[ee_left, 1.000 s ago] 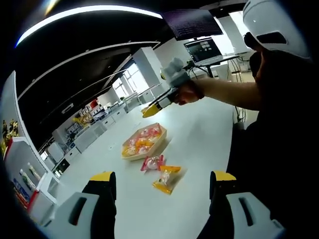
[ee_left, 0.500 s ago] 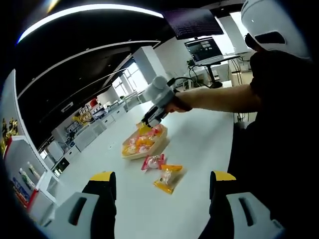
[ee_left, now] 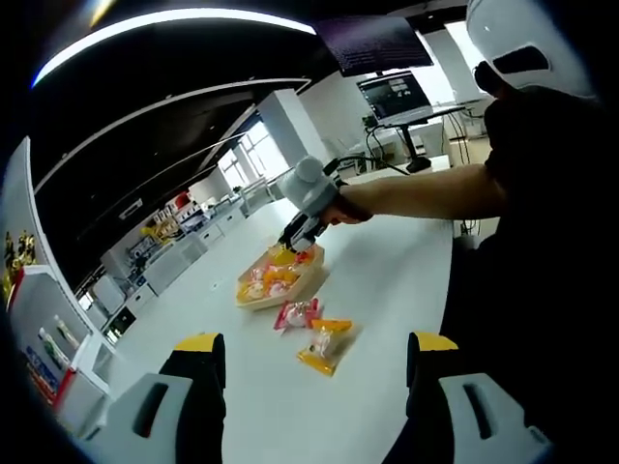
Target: Pick up the marshmallows scattered on the table and place them into the bowl on the table
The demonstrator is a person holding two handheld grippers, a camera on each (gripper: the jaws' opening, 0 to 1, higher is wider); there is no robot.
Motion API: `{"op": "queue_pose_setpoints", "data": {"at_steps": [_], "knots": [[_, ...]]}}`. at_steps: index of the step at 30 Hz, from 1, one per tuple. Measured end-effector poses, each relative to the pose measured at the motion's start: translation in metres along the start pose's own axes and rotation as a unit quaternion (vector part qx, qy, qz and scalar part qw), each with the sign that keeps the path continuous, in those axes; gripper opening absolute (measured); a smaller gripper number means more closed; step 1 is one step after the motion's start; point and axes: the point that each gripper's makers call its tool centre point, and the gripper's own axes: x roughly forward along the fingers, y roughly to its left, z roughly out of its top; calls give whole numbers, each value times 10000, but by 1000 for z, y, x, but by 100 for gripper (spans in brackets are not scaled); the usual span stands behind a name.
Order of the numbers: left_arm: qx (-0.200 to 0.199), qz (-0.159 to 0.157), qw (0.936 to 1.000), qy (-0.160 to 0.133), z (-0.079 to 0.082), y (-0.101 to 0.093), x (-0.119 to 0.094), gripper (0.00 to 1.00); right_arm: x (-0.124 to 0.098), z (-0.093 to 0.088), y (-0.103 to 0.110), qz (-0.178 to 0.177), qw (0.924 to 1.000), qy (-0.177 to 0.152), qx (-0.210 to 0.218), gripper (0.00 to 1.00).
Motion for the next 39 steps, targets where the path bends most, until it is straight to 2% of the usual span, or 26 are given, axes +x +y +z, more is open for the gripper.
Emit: {"op": "queue_pose_setpoints", "data": {"at_steps": [21, 33, 39], "knots": [[48, 7, 10000, 13, 1, 0, -1, 76, 0, 0, -3, -59, 9999, -96, -94, 28], [42, 16, 10000, -4, 2, -1, -2, 76, -1, 5, -4, -76, 9997, -229, 29, 34], [41, 13, 10000, -9, 2, -1, -2, 76, -4, 7, -4, -60, 9994, -300, 164, 43]]}}
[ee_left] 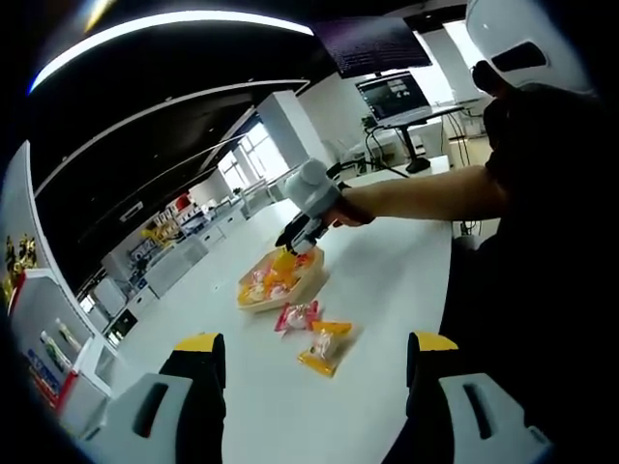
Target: Pick up the marshmallows scattered on the table and place them into the bowl on the table
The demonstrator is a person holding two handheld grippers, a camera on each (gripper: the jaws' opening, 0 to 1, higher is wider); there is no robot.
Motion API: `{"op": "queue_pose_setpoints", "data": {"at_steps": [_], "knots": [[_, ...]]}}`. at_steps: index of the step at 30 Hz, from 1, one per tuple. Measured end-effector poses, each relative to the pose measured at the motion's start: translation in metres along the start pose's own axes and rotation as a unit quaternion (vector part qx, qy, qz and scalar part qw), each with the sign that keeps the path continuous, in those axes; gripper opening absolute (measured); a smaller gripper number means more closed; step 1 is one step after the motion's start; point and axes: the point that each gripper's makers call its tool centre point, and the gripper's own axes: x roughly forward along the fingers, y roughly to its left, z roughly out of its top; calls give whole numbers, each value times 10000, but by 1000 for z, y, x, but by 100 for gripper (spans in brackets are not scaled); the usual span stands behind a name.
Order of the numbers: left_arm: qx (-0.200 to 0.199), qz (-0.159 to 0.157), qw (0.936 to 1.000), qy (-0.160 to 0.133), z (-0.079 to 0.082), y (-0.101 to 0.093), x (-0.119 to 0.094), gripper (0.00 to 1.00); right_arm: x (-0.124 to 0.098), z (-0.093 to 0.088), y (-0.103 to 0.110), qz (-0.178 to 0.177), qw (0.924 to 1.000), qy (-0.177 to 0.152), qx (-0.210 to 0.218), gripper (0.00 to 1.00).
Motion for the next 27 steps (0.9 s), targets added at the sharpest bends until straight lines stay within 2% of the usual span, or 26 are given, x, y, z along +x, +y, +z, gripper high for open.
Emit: {"op": "queue_pose_setpoints", "data": {"at_steps": [9, 16, 22, 27], "knots": [[1, -8, 10000, 11, 0, -1, 0, 76, -7, 10, -1, -10, 9996, -267, 103, 68], [6, -17, 10000, 17, 0, -2, 1, 76, -9, 15, -7, -113, 9988, -389, 285, 97], [1, -17, 10000, 6, 0, -2, 1, 76, -22, 24, -21, -279, 9953, -649, 659, 97], [-4, 22, 10000, 17, -1, 0, 0, 76, -39, 29, -23, -268, 9942, -746, 730, 97]]}}
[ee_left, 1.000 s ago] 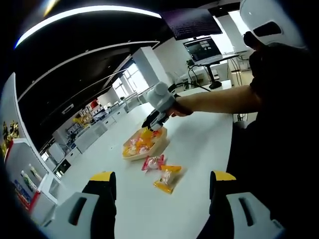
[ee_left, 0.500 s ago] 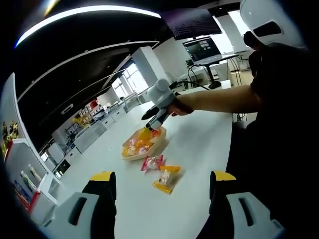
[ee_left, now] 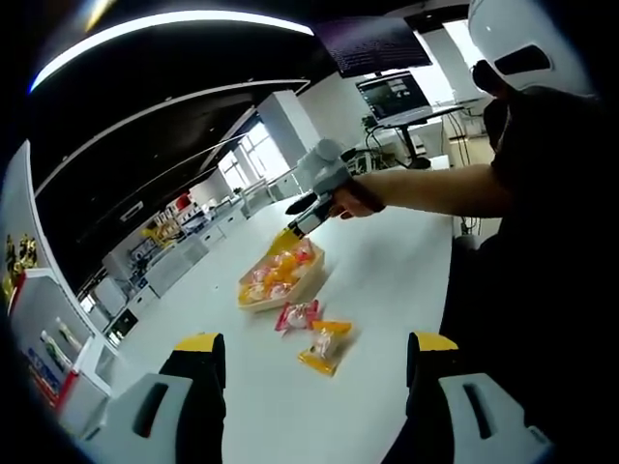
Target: Pick up the marshmallows scattered on the table and place them into the bowl on the table
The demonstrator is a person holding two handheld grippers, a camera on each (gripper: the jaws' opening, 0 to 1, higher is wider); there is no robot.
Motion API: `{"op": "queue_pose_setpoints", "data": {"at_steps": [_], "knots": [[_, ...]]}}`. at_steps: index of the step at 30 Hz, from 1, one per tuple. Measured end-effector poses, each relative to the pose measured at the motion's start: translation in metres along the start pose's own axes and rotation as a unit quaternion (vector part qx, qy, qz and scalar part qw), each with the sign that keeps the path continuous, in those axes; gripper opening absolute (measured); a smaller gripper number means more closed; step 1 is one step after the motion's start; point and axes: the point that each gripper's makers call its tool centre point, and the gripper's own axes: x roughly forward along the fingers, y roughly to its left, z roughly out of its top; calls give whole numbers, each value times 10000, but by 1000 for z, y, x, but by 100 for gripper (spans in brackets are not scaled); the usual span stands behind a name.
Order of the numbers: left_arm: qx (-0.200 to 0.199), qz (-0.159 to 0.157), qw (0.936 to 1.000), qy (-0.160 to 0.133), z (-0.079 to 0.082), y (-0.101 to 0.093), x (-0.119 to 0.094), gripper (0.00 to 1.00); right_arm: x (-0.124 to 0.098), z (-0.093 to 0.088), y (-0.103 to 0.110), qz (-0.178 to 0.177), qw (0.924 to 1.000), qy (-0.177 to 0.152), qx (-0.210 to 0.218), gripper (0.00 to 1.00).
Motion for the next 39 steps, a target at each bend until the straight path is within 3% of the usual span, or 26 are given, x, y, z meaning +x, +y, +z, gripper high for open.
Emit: {"op": "queue_pose_setpoints", "data": {"at_steps": [7, 12, 21, 25, 31, 35, 39], "knots": [[-24, 10, 10000, 10, -1, 2, 1, 76, -35, 22, 9, 155, 9995, -240, -102, 97], [-14, -19, 10000, 11, 0, -1, 2, 76, -63, 31, 16, 373, 9985, -391, 95, 97], [0, 37, 10000, -12, 2, 1, -1, 76, -120, 23, 19, 836, 9950, -310, 441, 97], [40, -7, 10000, -16, 4, -3, 1, 76, -143, 27, 14, 1062, 9920, -302, 614, 97], [54, 3, 10000, -8, 5, -4, 2, 76, -167, 34, 8, 1085, 9930, -314, 346, 97], [83, -4, 10000, -5, 8, -5, 2, 76, -180, 34, 6, 1167, 9929, -157, -159, 97], [89, -7, 10000, -25, 10, -5, 2, 76, -188, 38, 5, 1216, 9921, -186, -255, 97]]}}
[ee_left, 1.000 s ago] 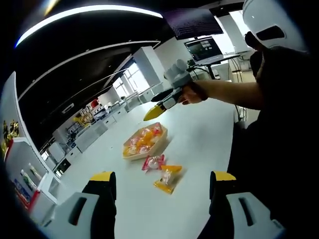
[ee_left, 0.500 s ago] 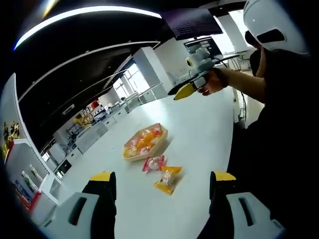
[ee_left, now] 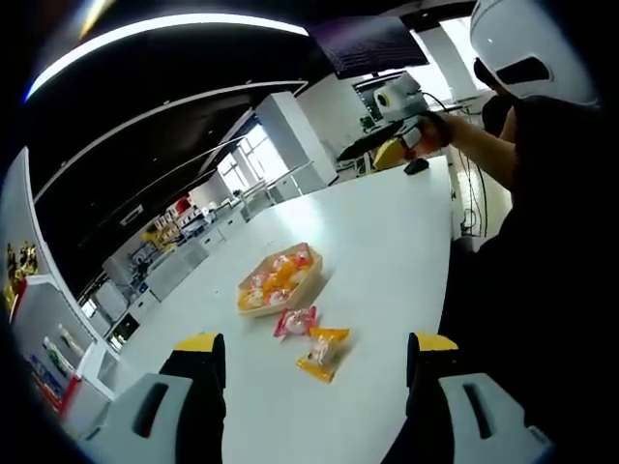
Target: Pick up the marshmallows scattered on the table and place them into the bowl on the table
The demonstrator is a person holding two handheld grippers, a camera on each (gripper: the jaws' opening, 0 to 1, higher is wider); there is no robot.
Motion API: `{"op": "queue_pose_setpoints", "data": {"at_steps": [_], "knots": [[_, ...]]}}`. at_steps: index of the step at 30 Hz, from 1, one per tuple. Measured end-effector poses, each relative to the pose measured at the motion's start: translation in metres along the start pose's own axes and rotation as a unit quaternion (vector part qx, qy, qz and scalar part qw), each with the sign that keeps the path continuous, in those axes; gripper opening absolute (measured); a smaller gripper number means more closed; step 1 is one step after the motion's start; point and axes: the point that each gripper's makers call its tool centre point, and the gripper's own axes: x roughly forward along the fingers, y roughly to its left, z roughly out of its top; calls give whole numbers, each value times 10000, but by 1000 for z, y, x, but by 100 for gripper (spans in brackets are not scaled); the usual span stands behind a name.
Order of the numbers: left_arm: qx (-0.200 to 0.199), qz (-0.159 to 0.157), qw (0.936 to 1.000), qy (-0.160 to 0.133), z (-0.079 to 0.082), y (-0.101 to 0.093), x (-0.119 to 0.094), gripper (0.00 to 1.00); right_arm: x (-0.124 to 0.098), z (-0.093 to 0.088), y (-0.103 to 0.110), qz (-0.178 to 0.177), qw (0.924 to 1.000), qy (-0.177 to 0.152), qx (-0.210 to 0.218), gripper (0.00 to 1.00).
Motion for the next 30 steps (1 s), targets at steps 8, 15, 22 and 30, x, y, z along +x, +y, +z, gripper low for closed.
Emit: {"op": "queue_pose_setpoints", "data": {"at_steps": [8, 15, 22, 30], "knots": [[-1, 9, 10000, 33, -2, 1, 1, 76, -11, 16, 35, 1044, 9921, -443, 538, 96], [-11, 10, 10000, 46, -3, 1, 0, 76, -11, 2, 21, 641, 9978, -82, 139, 96], [-20, 23, 10000, 42, -4, 2, 1, 76, -7, -12, 31, 766, 9968, 219, -26, 95], [-29, 41, 10000, 39, -4, 3, 0, 76, -6, -12, 33, 770, 9966, 268, -96, 95]]}}
